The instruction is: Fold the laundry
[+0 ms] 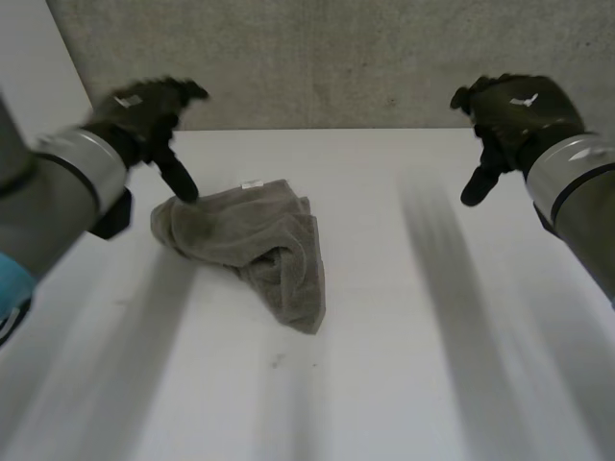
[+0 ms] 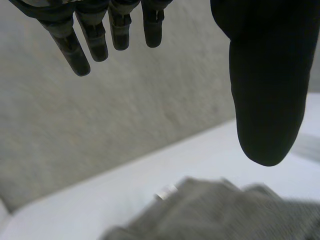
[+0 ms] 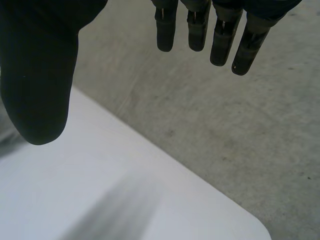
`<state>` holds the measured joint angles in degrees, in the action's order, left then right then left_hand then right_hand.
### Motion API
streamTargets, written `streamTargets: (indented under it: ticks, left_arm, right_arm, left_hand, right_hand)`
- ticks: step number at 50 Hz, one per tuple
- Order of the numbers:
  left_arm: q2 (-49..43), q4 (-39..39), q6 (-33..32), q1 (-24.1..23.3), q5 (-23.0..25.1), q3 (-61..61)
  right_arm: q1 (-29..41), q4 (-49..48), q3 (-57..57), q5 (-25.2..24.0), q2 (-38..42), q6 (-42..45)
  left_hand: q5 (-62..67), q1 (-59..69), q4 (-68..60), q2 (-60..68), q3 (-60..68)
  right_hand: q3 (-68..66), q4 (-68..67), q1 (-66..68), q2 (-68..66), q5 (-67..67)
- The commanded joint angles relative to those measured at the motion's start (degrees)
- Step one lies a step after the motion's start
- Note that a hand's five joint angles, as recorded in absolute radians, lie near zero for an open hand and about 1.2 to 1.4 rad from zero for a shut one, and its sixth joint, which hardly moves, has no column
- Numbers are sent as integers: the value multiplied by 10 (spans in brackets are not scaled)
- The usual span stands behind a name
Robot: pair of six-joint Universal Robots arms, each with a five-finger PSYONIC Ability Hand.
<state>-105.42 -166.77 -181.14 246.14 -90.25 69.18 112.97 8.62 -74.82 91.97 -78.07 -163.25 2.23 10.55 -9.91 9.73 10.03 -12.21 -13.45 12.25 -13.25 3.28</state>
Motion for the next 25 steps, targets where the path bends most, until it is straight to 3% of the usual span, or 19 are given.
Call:
streamTargets:
  ticks: [1,10,11,12,13,15,16,18,20,25]
  left_arm:
    - [-123,-51,-28,-5,36,7]
    - [-203,-150,-122,-7,33,37]
    - [-205,-161,-132,-7,32,44]
    - [-203,-170,-140,-8,31,51]
    - [-203,-170,-140,-8,31,51]
    - [-190,-181,-142,-13,32,69]
    - [-190,-181,-142,-13,32,69]
    - [-181,-185,-143,-18,30,78]
    - [-169,-191,-146,-27,27,98]
    - [-172,-200,-152,-29,28,133]
  right_arm:
    - [4,-2,-14,-14,37,64]
    - [9,-8,-13,-16,103,35]
    - [9,-8,-13,-16,103,35]
    - [12,-12,-11,-16,116,1]
    - [12,-12,-11,-16,116,0]
    - [18,-27,-11,-18,138,-104]
    - [18,-27,-11,-18,138,-104]
    - [19,-43,-10,-28,164,-207]
    - [20,-49,-8,-38,177,-248]
    - [23,-53,9,-84,211,-299]
  left_hand:
    - [-18,-2,-5,7,4]
    - [15,32,-38,40,37]
    - [68,85,-92,93,91]
    - [201,217,-224,226,223]
    - [202,219,-225,227,224]
    - [570,587,-594,595,592]
    - [572,589,-595,597,594]
    - [631,648,-654,656,653]
    - [678,694,-701,703,700]
    - [678,694,-701,703,700]
  right_hand:
    - [22,34,-22,32,-33]
    - [22,34,-22,32,-33]
    - [22,34,-22,32,-33]
    - [22,34,-22,32,-33]
    - [22,34,-22,32,-33]
    - [22,34,-22,32,-33]
    - [22,34,-22,32,-33]
    - [22,34,-22,32,-33]
    - [22,34,-22,32,-33]
    - [22,34,-22,32,-33]
